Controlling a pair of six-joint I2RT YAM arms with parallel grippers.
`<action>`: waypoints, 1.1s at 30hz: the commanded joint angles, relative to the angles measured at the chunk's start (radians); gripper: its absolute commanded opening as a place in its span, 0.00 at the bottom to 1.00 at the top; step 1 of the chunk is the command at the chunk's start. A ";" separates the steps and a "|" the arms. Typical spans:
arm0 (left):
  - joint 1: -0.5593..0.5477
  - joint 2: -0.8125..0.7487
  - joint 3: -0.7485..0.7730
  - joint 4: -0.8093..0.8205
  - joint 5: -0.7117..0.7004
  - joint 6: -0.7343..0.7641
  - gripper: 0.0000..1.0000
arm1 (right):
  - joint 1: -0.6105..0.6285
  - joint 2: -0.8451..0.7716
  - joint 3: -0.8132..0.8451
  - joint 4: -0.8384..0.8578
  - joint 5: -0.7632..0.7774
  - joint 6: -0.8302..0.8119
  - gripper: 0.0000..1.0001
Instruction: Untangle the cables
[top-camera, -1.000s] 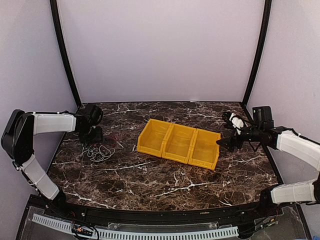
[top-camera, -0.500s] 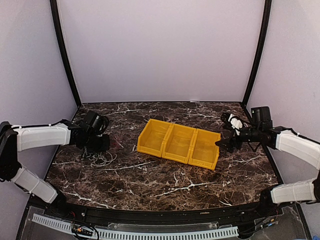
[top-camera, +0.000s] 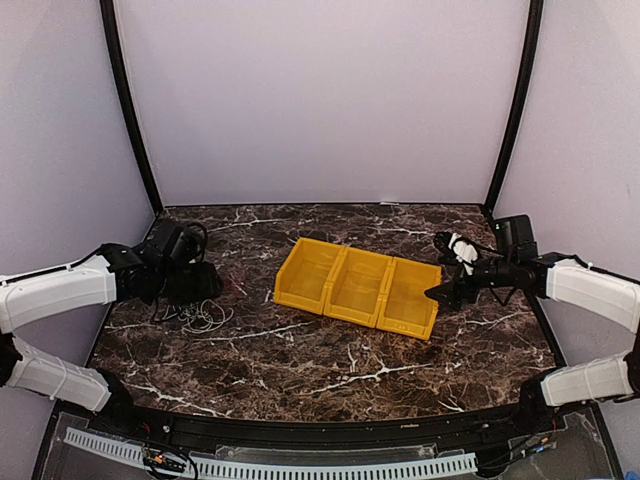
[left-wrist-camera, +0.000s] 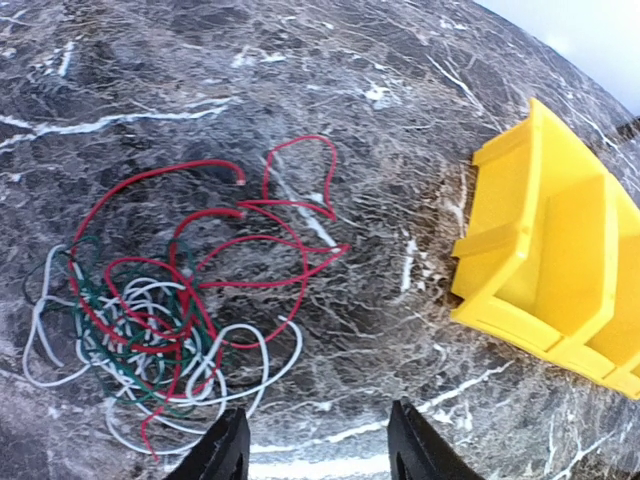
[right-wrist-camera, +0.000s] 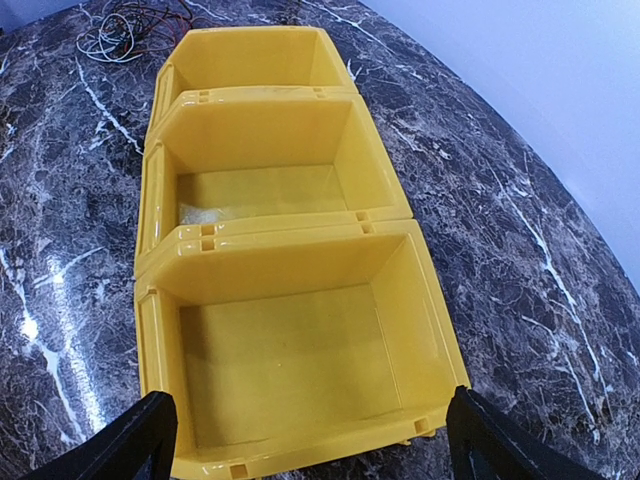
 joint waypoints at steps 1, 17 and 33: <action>0.000 -0.027 -0.023 -0.108 -0.146 -0.046 0.47 | 0.016 0.003 0.022 0.000 0.007 -0.004 0.96; 0.093 0.019 -0.115 -0.053 -0.268 -0.020 0.32 | 0.033 0.010 0.019 -0.001 0.021 -0.014 0.96; 0.156 0.111 -0.100 0.051 -0.154 0.108 0.26 | 0.033 0.021 0.018 0.002 0.037 -0.018 0.96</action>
